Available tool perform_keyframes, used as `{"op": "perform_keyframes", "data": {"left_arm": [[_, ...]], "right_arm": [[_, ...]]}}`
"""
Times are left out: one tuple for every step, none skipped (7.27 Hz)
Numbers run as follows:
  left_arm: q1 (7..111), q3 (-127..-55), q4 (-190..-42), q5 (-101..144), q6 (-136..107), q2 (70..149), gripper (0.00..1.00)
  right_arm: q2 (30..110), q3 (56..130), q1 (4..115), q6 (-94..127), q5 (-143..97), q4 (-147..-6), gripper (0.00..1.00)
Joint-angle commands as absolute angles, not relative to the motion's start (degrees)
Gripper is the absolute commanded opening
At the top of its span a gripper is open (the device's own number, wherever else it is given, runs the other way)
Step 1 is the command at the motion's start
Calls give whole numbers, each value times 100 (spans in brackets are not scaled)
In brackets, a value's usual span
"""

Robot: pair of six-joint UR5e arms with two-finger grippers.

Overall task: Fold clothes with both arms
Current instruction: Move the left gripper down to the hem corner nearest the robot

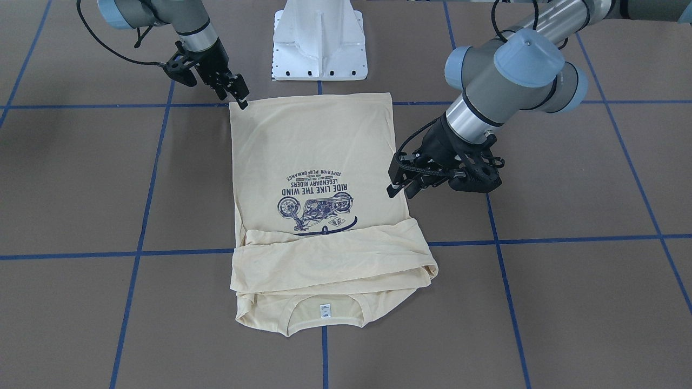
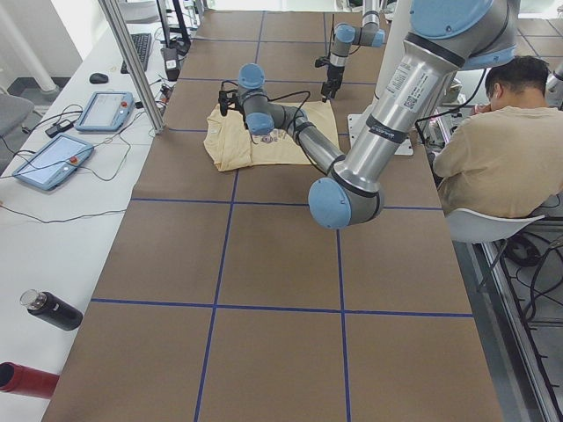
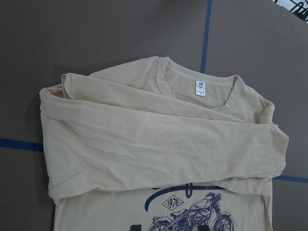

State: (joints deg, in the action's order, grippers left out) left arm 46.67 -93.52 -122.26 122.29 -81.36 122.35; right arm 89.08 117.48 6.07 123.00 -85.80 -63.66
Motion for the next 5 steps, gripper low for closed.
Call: {"op": "perform_keyframes", "data": {"left_arm": [[4667, -9352, -12226, 12217, -8139, 12234, 50], [4667, -9343, -12226, 12217, -8139, 12226, 50], [4667, -9334, -12226, 12217, -8139, 12234, 50], [4667, -9334, -12226, 12217, -8139, 12226, 50], [4667, -9325, -12226, 12217, -8130, 12226, 50]], "right_arm": [[8868, 11777, 598, 12305, -8596, -6521, 76], [8859, 11777, 598, 12305, -8596, -6521, 52], [8877, 11777, 598, 12305, -8596, -6521, 43], [8877, 11777, 606, 12313, -8604, -6521, 39], [8877, 11777, 606, 12313, -8604, -6521, 28]]}}
